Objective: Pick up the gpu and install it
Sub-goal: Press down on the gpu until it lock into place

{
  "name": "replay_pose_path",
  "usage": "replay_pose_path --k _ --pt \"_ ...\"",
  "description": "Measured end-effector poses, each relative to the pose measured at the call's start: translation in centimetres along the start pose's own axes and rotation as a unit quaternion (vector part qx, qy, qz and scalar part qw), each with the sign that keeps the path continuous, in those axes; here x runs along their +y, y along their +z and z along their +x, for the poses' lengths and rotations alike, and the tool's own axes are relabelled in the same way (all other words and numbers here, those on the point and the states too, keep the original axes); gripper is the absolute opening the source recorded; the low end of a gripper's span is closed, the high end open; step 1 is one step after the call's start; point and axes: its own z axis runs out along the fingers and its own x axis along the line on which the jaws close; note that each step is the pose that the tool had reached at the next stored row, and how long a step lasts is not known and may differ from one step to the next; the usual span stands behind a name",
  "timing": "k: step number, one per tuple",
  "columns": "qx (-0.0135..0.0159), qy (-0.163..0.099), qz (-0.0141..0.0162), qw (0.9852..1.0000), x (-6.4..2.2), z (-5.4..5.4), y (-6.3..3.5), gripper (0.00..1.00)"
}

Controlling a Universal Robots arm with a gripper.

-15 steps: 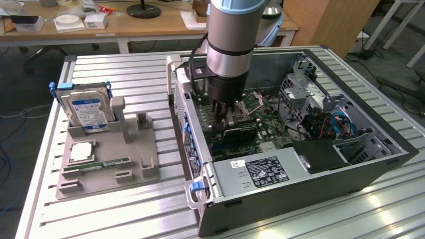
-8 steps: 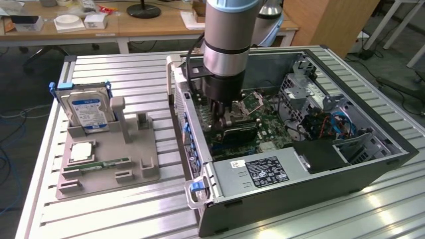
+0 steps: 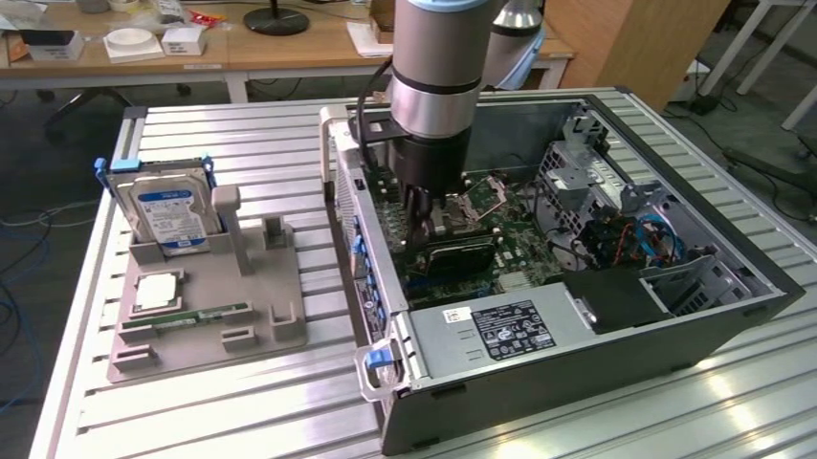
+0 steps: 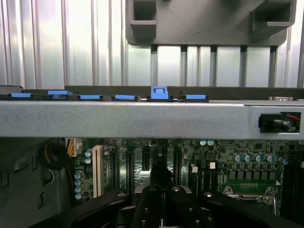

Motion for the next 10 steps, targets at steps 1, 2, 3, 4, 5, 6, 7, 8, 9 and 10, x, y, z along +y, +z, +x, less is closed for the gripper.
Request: replay_pose_path --k 1,2,3,4,5,6,7,8,9,10 --pt "-0.0001 0.0 -0.0003 1.0 -0.01 -0.02 -0.01 0.1" --pt "-0.0001 0.0 -0.0006 1.0 -0.01 -0.03 -0.01 0.1" --pt "-0.0005 0.0 -0.0011 1.0 0.0 -0.04 -0.02 0.1" --pt "-0.001 0.0 -0.0015 1.0 0.01 -0.05 -0.02 0.1" --pt "-0.0019 0.0 -0.0018 1.0 0.01 -0.11 -0.03 0.1" --pt "-0.0027 0.0 -0.002 1.0 0.0 -0.16 -0.03 0.1" --pt "-0.0033 0.0 -0.0022 1.0 0.0 -0.18 -0.04 0.1" --pt "-0.0034 0.0 -0.0021 1.0 0.0 -0.19 -0.03 0.1" --pt "-0.0035 0.0 -0.0021 1.0 0.01 -0.23 -0.01 0.1" --pt "-0.0038 0.0 -0.0022 1.0 0.02 -0.3 0.01 0.1"
